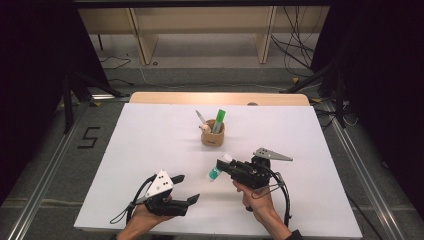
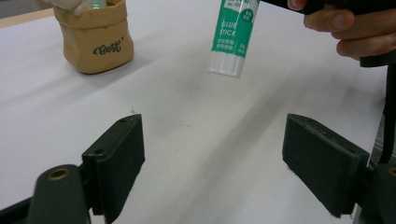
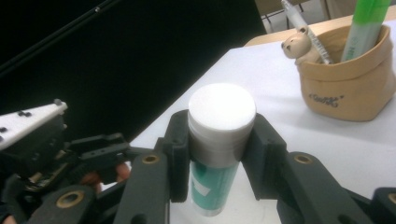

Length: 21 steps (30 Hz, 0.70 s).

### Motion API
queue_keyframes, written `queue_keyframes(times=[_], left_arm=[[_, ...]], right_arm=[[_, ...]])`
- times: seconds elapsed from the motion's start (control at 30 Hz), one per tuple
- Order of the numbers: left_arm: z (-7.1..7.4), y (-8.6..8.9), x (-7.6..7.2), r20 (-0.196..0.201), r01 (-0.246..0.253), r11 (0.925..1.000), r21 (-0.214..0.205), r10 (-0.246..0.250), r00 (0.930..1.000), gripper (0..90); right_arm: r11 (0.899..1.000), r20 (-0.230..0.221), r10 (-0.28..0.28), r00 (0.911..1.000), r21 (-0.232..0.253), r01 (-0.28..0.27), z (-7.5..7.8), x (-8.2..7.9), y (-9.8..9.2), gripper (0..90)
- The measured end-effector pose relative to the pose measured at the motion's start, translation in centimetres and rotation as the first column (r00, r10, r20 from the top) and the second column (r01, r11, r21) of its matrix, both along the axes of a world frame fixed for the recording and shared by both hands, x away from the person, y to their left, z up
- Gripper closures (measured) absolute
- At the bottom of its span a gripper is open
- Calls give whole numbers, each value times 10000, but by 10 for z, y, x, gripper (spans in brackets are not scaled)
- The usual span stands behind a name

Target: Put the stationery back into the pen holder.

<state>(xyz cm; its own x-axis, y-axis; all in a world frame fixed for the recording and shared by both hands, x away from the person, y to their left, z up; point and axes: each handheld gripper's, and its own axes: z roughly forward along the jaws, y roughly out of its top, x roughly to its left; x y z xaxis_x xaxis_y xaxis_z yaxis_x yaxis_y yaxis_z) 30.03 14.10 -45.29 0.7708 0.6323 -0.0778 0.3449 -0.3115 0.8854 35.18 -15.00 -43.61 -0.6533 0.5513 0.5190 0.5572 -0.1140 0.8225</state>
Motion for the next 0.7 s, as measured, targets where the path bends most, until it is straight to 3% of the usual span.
queue_keyframes(times=[0.13,0.43,0.7], left_arm=[[3,8,0,43,-140,9999,-31,140,9999,199],[1,31,-3,-387,-649,9979,-76,646,9972,194],[-1,40,1,-641,-951,9951,-286,931,9936,173]], right_arm=[[9994,277,-215,9994,-261,222,3,4,-1,656],[9931,972,-825,9918,-747,899,18,22,-5,656],[9845,1191,-1360,9835,-947,1476,29,41,-7,656]])
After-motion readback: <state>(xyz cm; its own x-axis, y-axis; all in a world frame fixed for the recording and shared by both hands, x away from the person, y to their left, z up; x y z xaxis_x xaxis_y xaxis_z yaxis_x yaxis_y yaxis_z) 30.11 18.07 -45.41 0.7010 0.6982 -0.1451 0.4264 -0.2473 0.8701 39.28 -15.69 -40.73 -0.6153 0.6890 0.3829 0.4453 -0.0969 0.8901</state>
